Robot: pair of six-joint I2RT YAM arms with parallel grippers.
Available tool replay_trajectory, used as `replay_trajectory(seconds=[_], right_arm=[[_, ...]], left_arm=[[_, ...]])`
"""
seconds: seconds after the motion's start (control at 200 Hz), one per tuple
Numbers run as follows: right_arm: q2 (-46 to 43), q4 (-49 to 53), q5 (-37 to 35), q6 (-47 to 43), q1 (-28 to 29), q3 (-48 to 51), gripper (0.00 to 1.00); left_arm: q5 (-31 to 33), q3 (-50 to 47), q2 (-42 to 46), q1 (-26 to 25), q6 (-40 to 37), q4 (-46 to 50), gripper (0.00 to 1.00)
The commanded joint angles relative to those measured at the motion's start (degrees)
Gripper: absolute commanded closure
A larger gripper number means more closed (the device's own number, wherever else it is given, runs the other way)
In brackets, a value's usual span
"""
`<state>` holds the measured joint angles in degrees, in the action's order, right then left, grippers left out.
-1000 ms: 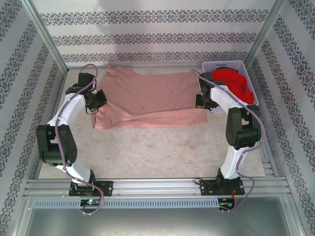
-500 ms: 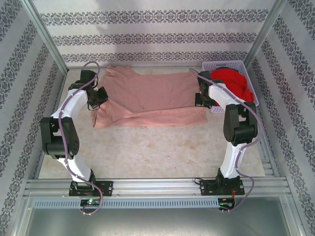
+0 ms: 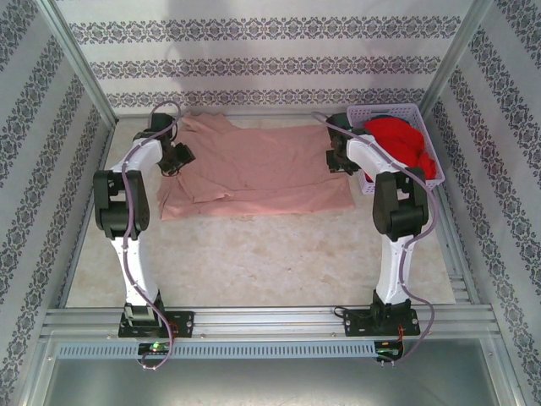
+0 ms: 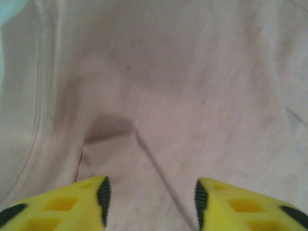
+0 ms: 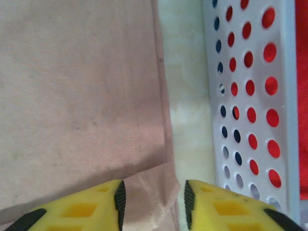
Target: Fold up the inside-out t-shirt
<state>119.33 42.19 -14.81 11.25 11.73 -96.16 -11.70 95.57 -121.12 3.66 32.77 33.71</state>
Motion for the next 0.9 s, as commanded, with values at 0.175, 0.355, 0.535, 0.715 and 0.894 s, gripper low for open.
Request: replay_trajectory(seconds=[0.175, 0.355, 0.535, 0.715, 0.894], right_arm=[[-13.5, -4.79, -2.9, -2.35, 7.34, 12.72, 0.52], [-15.97, -4.54, 1.31, -0.7, 10.06, 14.3, 0.51], [-15.09, -3.76, 2.41, -0.48, 10.24, 13.53, 0.51], [-15.83, -4.42, 2.87, -0.17, 10.16, 14.83, 0.51], [-16.24, -4.58, 2.76, -0.17, 10.01, 15.9, 0.52]], left_arm=[[-1.69, -21.01, 18.38, -1.38, 1.61, -8.29, 0.35], [-7.17, -30.58, 23.1, -2.66, 1.59, -9.35, 0.36], [-8.32, -30.9, 20.32, -4.94, -0.01, -9.27, 0.37], [-9.46, -28.66, 17.07, -5.47, -0.78, -9.24, 0.49], [-9.6, -27.97, 16.44, -5.51, -0.77, -9.37, 0.7]])
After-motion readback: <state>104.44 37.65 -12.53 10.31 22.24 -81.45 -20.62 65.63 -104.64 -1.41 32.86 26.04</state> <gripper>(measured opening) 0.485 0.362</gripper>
